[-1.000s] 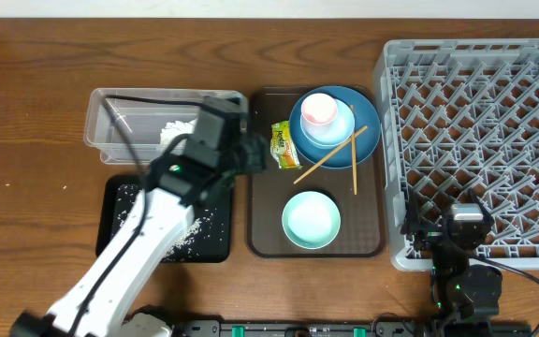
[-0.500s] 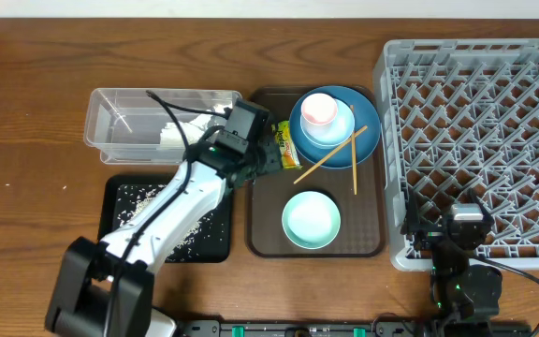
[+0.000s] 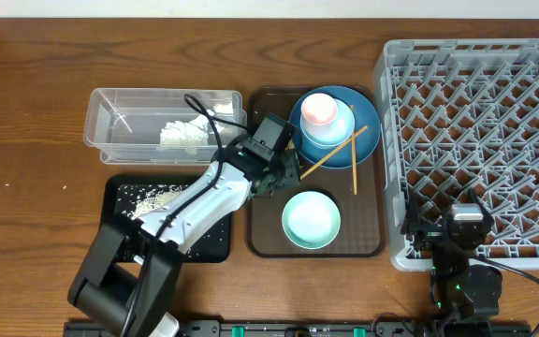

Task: Sort waste into correct bins and load items into the dishwasher rack
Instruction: 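Move the left gripper to the yellow snack wrapper on the brown tray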

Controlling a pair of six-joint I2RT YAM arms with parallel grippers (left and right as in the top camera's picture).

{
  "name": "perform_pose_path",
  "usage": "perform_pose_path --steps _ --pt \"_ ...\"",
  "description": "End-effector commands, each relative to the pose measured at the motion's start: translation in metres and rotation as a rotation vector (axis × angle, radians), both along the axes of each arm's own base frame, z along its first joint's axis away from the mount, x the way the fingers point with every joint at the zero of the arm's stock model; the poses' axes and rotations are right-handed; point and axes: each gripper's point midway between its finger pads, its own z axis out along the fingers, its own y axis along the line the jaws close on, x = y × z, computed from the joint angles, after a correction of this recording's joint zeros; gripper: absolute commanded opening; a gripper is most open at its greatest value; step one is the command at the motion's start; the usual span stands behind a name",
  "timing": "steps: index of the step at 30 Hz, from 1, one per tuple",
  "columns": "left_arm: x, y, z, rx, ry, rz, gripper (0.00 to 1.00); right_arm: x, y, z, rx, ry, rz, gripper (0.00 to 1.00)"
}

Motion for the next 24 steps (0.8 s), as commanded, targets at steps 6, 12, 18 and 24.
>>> perform_pose_path --steps 6,12,18,24 --pt "-0.014 -0.025 0.007 -0.087 0.044 -0.068 0.43 0.000 0.003 -0.001 0.016 0.003 0.012 0.99" --pt "-0.013 -0.025 0.007 -0.085 0.042 -0.066 0.43 0.000 0.003 -0.001 0.016 0.003 0.012 0.99" --pt "0.008 0.003 0.003 0.064 -0.058 0.030 0.43 0.000 0.003 -0.001 0.016 0.003 0.013 0.99" --pt "0.016 0.017 0.002 0.099 -0.075 0.162 0.44 0.000 0.003 -0.001 0.016 0.003 0.012 0.99"
